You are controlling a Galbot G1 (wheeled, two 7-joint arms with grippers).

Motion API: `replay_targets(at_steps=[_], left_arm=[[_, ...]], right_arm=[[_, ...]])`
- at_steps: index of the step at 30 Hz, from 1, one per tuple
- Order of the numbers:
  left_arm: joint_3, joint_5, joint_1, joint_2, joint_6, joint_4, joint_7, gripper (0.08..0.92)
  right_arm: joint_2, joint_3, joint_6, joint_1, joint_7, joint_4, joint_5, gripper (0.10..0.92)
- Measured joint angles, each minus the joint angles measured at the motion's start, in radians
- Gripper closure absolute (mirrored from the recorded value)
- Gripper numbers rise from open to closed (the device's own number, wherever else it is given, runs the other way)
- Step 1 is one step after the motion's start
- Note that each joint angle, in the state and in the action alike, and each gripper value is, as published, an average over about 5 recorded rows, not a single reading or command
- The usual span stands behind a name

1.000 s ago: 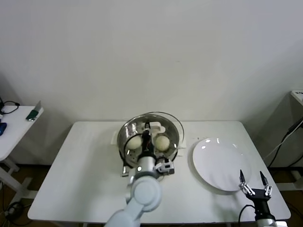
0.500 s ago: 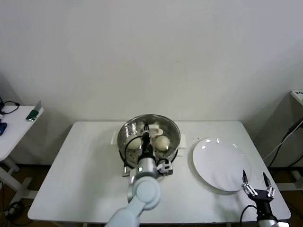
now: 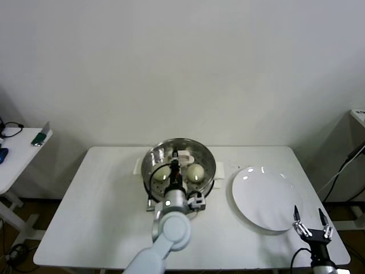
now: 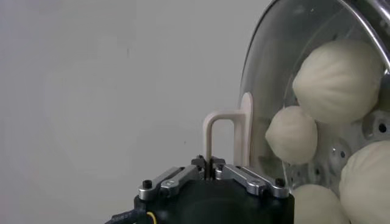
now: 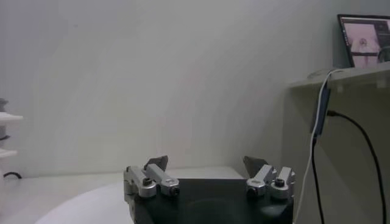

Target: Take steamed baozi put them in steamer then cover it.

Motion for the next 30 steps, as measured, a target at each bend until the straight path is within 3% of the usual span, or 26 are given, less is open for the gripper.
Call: replay_targets(at_steps=[15,30], left_arm=[[0.007,-0.035,0.004,0.005,-0.006,0.008,-0.03,0.844],[0.022,-0.219,0.027,0.118,0.02,-0.183,0.006,0.432]], right_arm=[[0.003,0.001,-0.004,-0.004,0.002,0.01,0.005,0.203],[-0.011,-0.011,-0.072,-0.003,-0.019,0.02,-0.005,0.203]])
